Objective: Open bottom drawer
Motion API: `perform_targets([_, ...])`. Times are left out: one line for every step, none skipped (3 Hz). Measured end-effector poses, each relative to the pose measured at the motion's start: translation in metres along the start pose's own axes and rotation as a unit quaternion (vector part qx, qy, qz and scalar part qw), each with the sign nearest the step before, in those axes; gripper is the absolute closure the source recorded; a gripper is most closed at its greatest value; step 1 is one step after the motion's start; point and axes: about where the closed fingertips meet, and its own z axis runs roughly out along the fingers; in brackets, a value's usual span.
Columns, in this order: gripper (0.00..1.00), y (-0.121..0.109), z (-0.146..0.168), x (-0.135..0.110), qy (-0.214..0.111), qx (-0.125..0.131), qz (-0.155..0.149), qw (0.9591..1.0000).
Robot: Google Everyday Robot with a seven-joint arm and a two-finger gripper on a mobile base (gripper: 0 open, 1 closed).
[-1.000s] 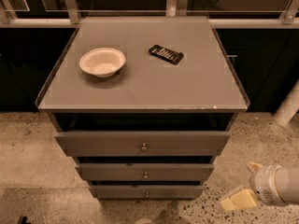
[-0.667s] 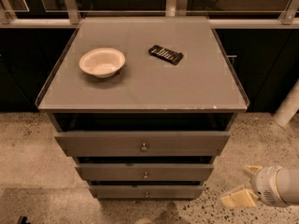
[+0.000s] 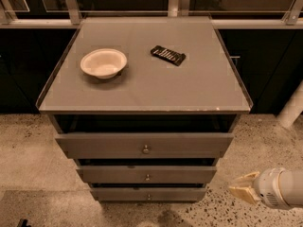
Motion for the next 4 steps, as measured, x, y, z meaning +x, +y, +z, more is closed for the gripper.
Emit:
perform_targets([0.89, 0.000, 0.000, 0.000, 0.000, 0.000, 0.000, 1.0000])
perform_targets([1.00, -0.005, 0.010, 0.002, -0.018, -0.007, -0.001, 0.9998])
perform_targets([1.00, -0.016, 0.040, -0.004, -0.066, -0.027, -0.004, 0.9975])
perform_targets([1.00, -0.019, 0.082, -0.005, -0.109, -0.040, -0.004, 0.9933])
